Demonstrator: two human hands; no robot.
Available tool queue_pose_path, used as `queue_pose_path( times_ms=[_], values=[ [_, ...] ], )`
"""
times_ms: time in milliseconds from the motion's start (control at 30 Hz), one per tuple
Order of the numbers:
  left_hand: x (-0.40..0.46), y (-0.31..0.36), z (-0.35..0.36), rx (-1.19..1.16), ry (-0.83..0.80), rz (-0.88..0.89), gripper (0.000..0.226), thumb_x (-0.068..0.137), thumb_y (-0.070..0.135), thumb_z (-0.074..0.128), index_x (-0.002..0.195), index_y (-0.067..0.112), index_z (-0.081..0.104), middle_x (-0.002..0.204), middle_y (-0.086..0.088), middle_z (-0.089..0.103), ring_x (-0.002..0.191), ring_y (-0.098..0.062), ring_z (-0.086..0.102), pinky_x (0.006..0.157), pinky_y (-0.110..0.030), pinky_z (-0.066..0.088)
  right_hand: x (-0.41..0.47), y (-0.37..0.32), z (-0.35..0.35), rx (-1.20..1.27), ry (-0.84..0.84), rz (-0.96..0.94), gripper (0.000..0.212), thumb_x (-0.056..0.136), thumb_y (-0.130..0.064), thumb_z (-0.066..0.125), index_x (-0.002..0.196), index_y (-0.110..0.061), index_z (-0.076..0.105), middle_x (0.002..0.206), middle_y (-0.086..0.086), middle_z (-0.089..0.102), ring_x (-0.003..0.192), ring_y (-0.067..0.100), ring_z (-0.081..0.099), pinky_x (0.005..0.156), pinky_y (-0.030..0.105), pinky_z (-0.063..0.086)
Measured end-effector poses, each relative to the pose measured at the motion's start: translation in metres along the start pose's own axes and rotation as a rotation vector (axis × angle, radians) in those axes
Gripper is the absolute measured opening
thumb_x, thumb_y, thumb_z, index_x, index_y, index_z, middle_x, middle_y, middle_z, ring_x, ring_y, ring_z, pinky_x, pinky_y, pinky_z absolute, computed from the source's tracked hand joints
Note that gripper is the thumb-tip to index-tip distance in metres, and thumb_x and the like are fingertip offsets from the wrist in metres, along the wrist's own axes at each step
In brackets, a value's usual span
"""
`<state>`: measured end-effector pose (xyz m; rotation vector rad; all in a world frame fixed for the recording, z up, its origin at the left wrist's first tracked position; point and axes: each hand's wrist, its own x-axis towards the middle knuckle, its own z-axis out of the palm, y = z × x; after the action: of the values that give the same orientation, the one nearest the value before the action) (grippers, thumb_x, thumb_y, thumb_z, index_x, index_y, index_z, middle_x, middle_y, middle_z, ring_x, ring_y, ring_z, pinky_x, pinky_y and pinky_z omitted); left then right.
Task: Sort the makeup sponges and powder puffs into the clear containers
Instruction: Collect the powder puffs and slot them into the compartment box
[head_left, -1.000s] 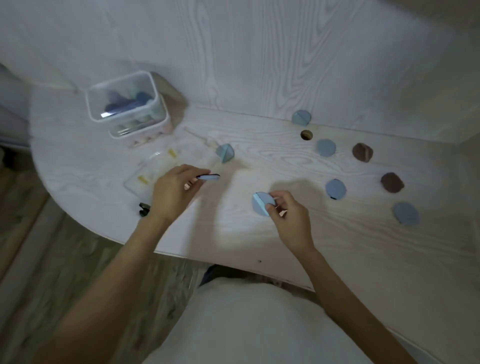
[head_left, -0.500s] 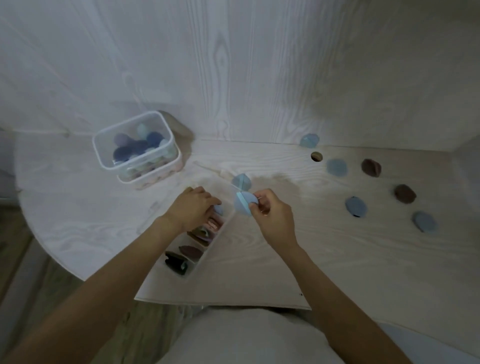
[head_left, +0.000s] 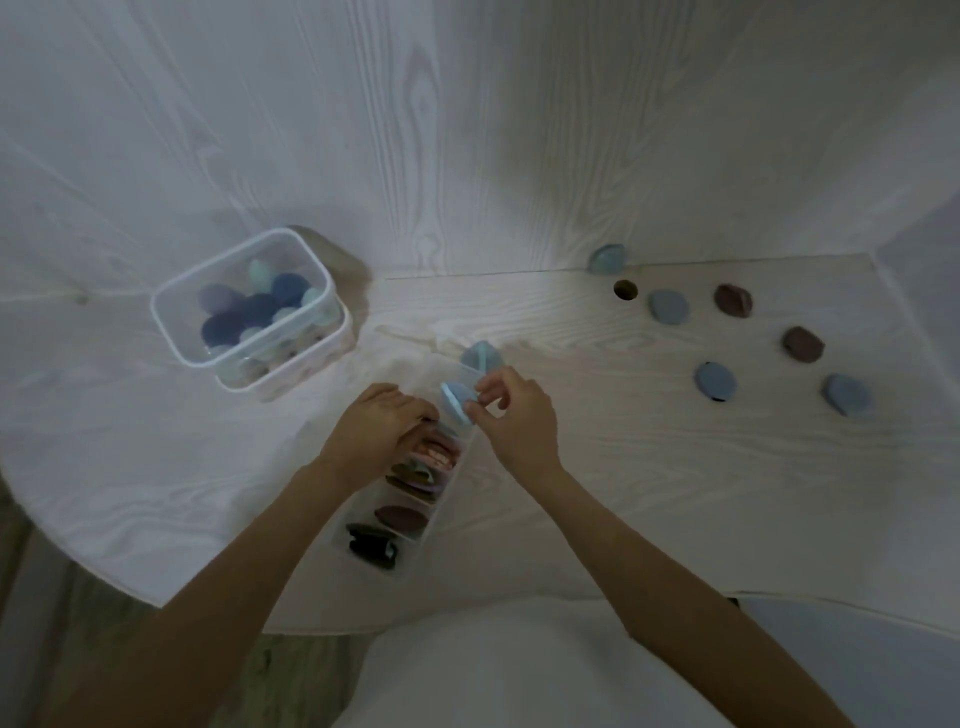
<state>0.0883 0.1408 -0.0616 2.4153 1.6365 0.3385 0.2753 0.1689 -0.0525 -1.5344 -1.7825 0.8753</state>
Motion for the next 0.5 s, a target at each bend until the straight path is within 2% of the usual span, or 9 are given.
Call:
queue_pose_path(
  times_ms=[167, 267, 367, 500],
  values=[
    [-0.001, -0.005, 0.001, 0.003, 0.042, 0.007, 0.024, 0.082, 0.032, 0.052, 0.085, 0.021, 0.073, 0.086, 0.001, 0.070, 0.079, -0.022, 0.063, 0.081, -0.030, 0.036, 0.003, -0.002, 0.027, -0.375, 0.032, -0.204, 0.010, 0.068, -0.018, 0.073, 0.067, -0.017, 0.063, 0.066, 0.000, 0.062, 0.071, 0.026, 0.053, 0.064, 0.030, 0.029],
    [-0.004, -0.005, 0.004, 0.014, 0.092, -0.001, 0.024, 0.084, 0.031, 0.052, 0.088, 0.019, 0.073, 0.083, 0.000, 0.070, 0.080, -0.024, 0.062, 0.081, -0.031, 0.037, 0.003, -0.003, 0.032, -0.513, 0.030, -0.269, 0.009, 0.064, -0.019, 0.077, 0.063, -0.019, 0.068, 0.071, 0.002, 0.058, 0.072, 0.026, 0.052, 0.063, 0.031, 0.032],
    [-0.006, -0.001, 0.006, 0.044, 0.111, -0.022, 0.028, 0.087, 0.030, 0.050, 0.095, 0.015, 0.071, 0.085, -0.003, 0.070, 0.082, -0.026, 0.063, 0.083, -0.032, 0.038, 0.005, 0.003, 0.030, -0.455, -0.011, -0.229, 0.006, 0.066, -0.025, 0.079, 0.069, -0.022, 0.075, 0.082, 0.003, 0.057, 0.079, 0.025, 0.050, 0.068, 0.029, 0.030],
    [-0.004, 0.000, 0.009, 0.079, 0.105, 0.006, 0.028, 0.087, 0.028, 0.048, 0.088, 0.017, 0.073, 0.086, -0.003, 0.070, 0.082, -0.028, 0.062, 0.082, -0.035, 0.038, 0.012, 0.010, 0.015, -0.306, -0.075, -0.214, 0.008, 0.076, -0.028, 0.073, 0.078, -0.020, 0.074, 0.090, 0.003, 0.054, 0.084, 0.015, 0.039, 0.074, 0.022, 0.028]
  ],
)
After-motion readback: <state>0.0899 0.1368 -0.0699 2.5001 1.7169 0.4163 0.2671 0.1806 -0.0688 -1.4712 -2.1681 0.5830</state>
